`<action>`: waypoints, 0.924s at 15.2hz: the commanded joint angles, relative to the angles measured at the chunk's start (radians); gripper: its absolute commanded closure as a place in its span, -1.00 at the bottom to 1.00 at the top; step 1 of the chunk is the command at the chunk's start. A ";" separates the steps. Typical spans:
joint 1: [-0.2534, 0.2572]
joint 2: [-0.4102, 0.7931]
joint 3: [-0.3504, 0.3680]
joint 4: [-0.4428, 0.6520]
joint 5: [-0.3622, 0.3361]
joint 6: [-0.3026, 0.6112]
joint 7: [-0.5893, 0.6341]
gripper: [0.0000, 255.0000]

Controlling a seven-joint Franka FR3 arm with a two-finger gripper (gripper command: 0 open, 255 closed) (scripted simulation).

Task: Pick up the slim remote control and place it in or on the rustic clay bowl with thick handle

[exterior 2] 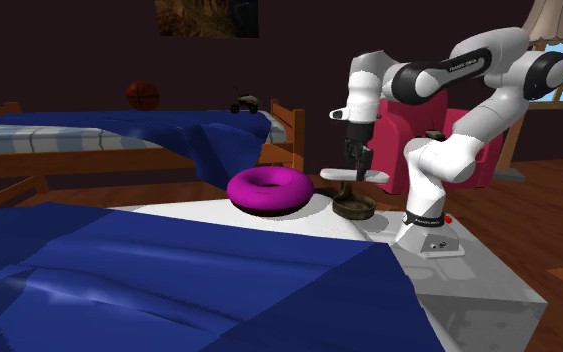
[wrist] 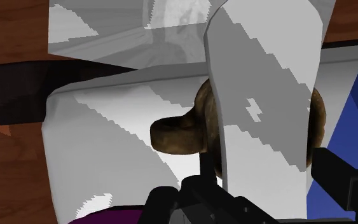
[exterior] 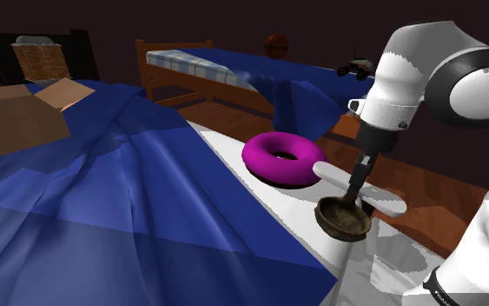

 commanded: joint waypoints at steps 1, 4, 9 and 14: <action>0.001 0.004 0.002 -0.025 0.002 0.030 0.000 1.00; 0.003 0.012 0.006 -0.061 0.006 0.074 0.000 1.00; 0.003 0.013 0.006 -0.065 0.006 0.079 0.000 1.00; 0.003 0.013 0.006 -0.065 0.006 0.079 0.000 -1.00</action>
